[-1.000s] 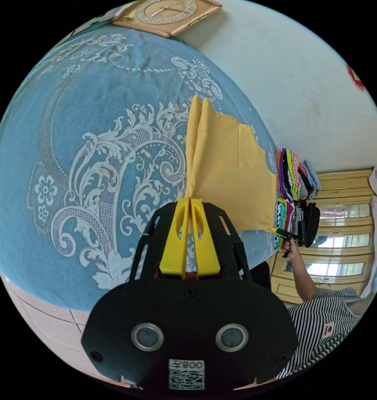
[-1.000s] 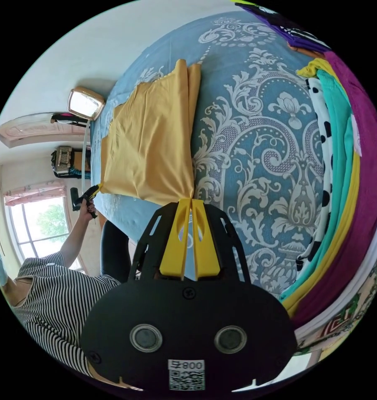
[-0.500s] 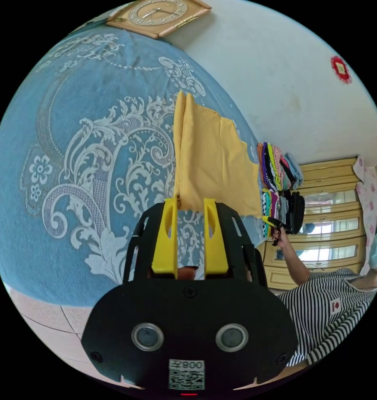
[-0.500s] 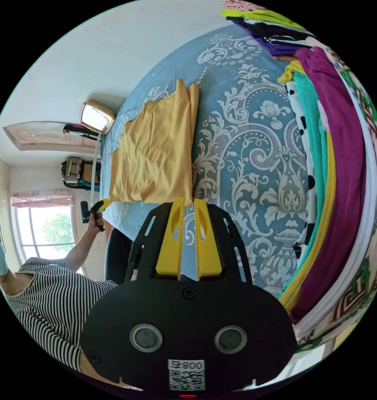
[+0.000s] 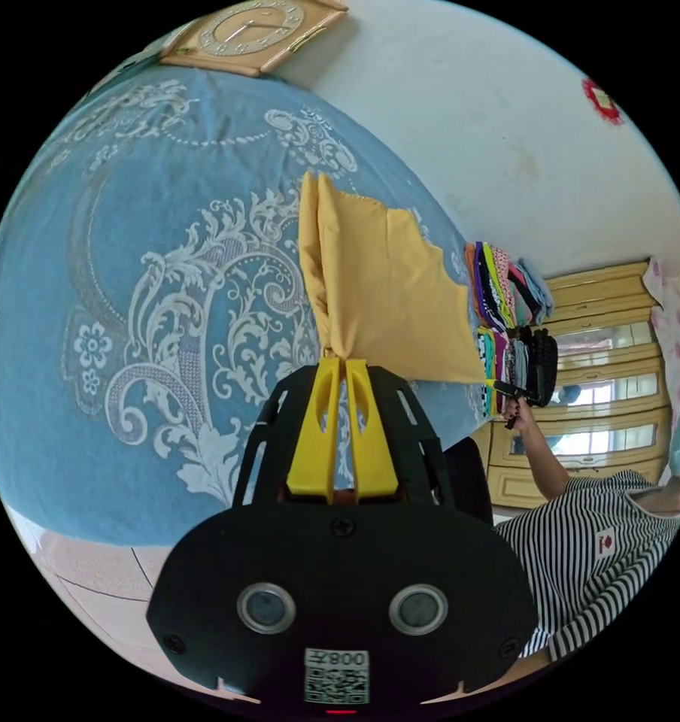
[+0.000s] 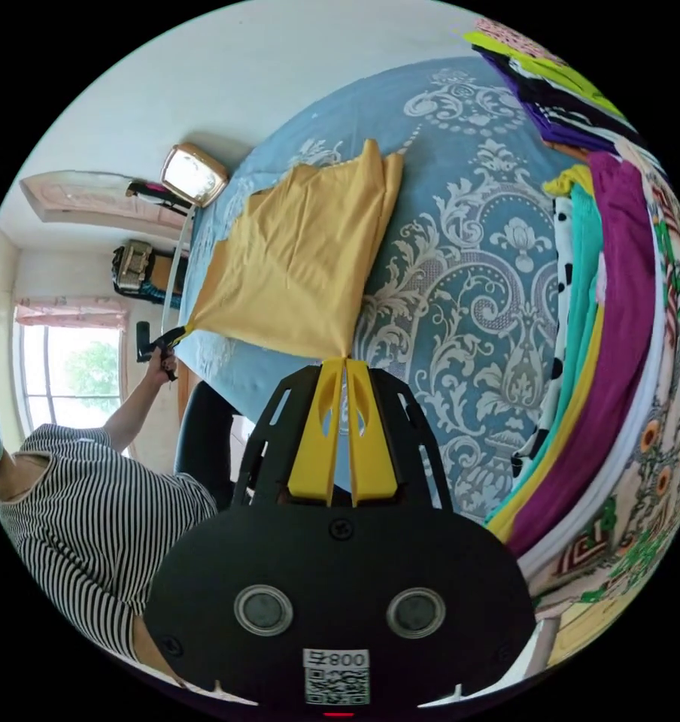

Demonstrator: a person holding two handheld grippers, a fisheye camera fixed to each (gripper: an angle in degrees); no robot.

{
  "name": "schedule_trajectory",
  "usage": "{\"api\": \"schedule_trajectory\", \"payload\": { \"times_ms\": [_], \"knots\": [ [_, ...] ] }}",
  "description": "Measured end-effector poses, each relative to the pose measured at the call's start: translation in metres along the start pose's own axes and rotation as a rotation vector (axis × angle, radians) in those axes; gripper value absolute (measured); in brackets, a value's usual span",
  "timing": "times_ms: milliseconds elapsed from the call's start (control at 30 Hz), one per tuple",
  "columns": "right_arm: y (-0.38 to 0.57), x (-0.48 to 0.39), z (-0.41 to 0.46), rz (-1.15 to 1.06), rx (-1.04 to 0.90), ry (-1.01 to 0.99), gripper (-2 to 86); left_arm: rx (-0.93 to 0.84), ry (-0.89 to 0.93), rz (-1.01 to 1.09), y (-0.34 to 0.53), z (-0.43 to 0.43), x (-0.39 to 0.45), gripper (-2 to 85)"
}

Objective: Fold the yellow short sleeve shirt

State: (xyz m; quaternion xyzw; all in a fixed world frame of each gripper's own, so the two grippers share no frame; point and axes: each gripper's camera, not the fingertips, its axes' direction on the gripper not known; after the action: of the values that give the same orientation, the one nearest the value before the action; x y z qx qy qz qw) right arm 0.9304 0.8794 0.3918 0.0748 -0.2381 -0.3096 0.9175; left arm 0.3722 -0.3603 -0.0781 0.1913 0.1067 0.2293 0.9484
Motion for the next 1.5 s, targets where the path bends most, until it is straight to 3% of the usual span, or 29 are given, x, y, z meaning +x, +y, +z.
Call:
{"api": "schedule_trajectory", "payload": {
  "times_ms": [167,300,567,700,967,1200,1400,1500],
  "knots": [
    [0.009,-0.017,0.013,-0.06,-0.109,0.028,0.4,-0.026,-0.023,0.025,0.009,0.027,-0.003,1.6],
    [0.02,-0.005,0.049,0.014,-0.152,0.017,0.4,-0.069,-0.04,-0.056,0.02,0.071,-0.019,2.0],
    [0.057,0.012,0.043,0.121,-0.071,-0.042,0.3,0.038,-0.056,-0.167,0.056,0.119,-0.033,3.0],
    [0.072,0.014,0.029,0.141,0.036,-0.113,0.7,0.063,-0.056,-0.12,0.069,0.147,-0.017,3.4],
    [0.047,0.0,0.034,0.117,0.088,-0.061,5.2,-0.129,0.01,0.245,0.059,0.294,0.092,6.2],
    [0.033,0.002,0.043,0.13,0.073,-0.119,1.6,-0.287,0.063,0.628,0.061,0.445,0.22,7.8],
    [0.025,-0.007,0.02,0.092,0.106,-0.191,0.6,-0.392,-0.045,0.987,0.097,0.575,0.325,9.3],
    [0.016,-0.01,0.018,0.084,0.088,-0.202,0.7,-0.43,-0.187,1.099,0.118,0.634,0.353,8.6]
  ]
}}
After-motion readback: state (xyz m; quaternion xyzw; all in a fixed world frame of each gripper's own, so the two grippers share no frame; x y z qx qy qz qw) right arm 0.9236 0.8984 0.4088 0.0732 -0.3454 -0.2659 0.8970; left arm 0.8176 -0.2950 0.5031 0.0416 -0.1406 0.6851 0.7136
